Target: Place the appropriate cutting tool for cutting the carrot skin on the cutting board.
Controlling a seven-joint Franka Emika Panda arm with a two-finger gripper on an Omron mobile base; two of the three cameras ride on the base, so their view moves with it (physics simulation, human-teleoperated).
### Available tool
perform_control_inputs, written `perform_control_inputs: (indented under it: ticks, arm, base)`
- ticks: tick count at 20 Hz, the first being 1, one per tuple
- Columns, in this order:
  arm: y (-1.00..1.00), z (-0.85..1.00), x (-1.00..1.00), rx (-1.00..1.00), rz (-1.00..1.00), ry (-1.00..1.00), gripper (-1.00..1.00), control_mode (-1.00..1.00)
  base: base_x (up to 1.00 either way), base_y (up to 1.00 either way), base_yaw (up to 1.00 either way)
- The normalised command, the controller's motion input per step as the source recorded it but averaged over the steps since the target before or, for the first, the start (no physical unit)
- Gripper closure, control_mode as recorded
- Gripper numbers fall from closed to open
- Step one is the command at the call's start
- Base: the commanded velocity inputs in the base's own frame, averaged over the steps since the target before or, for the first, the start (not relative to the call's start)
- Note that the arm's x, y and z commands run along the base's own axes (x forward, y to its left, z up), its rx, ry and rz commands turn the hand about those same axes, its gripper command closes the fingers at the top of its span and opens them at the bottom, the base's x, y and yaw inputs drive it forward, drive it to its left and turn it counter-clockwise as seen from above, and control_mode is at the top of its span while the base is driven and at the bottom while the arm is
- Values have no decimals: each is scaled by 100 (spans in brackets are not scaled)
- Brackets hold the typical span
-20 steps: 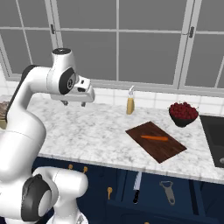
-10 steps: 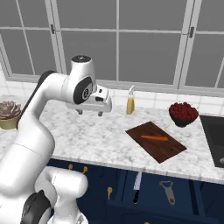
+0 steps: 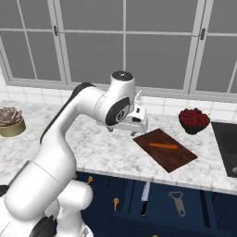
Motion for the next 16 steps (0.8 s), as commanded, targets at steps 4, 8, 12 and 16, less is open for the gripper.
perform_control_inputs:
  ticks: [4,8,12,16]
  arm:
    - [-85,-16,-8,2,-4,3,-100,-100]
    - [-49,-54,-43,1,-11,6,-100,-100]
    - [-80,-59,-77,7,-5,6,-100,-100]
    - [-76,-53,-71,2,0,8,-100,-100]
  base:
    - [0,0,0]
    - [0,0,0]
    - [0,0,0]
    - [0,0,0]
